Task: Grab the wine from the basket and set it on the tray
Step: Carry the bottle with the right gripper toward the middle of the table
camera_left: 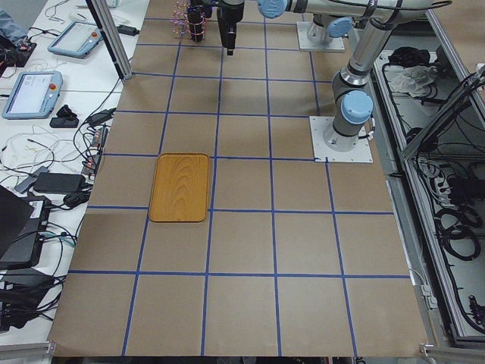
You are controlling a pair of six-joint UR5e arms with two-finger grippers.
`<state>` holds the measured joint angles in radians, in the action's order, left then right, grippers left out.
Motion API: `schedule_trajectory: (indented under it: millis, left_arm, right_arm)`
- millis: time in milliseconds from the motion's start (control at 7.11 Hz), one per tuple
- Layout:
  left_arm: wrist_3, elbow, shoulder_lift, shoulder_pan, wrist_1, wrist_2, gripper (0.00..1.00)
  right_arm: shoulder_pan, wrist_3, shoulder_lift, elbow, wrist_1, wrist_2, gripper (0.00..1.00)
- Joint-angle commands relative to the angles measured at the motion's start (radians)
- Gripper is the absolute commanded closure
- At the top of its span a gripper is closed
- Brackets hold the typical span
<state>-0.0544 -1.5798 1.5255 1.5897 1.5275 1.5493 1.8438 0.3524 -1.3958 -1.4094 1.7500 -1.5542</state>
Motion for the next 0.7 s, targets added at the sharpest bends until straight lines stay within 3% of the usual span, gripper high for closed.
schedule_trajectory:
  millis: [0,562]
  left_arm:
    - [0.001,-0.006,-0.001,0.001,0.000,-0.001,0.00]
    - [-0.001,-0.014,-0.007,0.001,-0.001,-0.003,0.00]
  right_arm:
    - [0.157,0.184,0.101,-0.005,0.130,-0.096,1.00]
    - [0.229,0.298,0.146,-0.011,0.158,-0.115,1.00]
